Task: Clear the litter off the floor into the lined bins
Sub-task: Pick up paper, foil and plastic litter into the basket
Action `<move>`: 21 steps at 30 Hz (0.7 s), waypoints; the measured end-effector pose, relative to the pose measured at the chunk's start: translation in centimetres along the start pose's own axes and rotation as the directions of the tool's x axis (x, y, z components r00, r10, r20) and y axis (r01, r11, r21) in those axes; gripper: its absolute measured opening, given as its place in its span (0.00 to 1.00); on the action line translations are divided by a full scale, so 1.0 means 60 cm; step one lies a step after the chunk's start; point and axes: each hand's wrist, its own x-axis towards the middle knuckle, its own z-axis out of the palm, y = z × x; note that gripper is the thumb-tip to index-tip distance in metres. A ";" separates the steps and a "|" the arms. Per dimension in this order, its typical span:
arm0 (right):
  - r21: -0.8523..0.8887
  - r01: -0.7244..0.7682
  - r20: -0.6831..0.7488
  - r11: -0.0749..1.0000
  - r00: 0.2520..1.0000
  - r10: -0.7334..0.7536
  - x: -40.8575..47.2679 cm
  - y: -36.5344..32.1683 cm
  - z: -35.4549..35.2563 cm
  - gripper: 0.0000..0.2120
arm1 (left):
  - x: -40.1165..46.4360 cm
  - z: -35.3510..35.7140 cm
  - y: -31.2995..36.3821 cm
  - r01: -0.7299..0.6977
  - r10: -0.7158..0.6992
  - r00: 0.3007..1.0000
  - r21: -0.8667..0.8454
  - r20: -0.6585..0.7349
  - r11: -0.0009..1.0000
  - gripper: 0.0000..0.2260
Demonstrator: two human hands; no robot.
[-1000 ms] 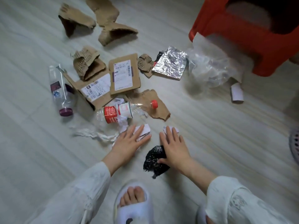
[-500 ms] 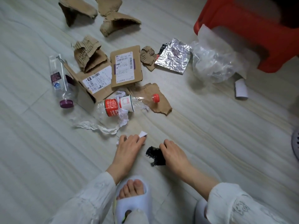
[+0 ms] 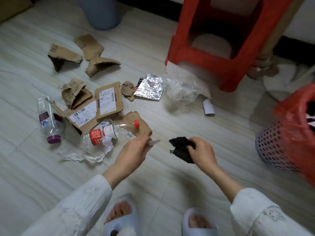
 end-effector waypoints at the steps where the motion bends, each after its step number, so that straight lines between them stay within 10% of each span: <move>1: 0.029 -0.012 -0.049 1.000 0.999 0.013 -0.004 0.010 -0.031 0.11 | 0.015 -0.009 0.034 -0.058 0.058 0.998 -0.022 0.009 0.998 0.06; 6: 0.176 -0.019 -0.312 0.984 0.947 0.074 -0.032 0.080 -0.202 0.11 | 0.093 -0.037 0.217 -0.327 0.322 0.942 0.044 0.092 0.944 0.09; 15: 0.355 -0.082 -0.704 0.931 0.632 0.325 -0.120 0.263 -0.416 0.13 | 0.197 -0.003 0.528 -0.767 0.836 0.548 0.391 -0.012 0.508 0.02; 21: 0.340 -0.168 -0.799 0.925 0.467 0.378 -0.091 0.358 -0.504 0.12 | 0.255 0.077 0.668 -0.685 0.727 0.658 0.247 -0.195 0.686 0.06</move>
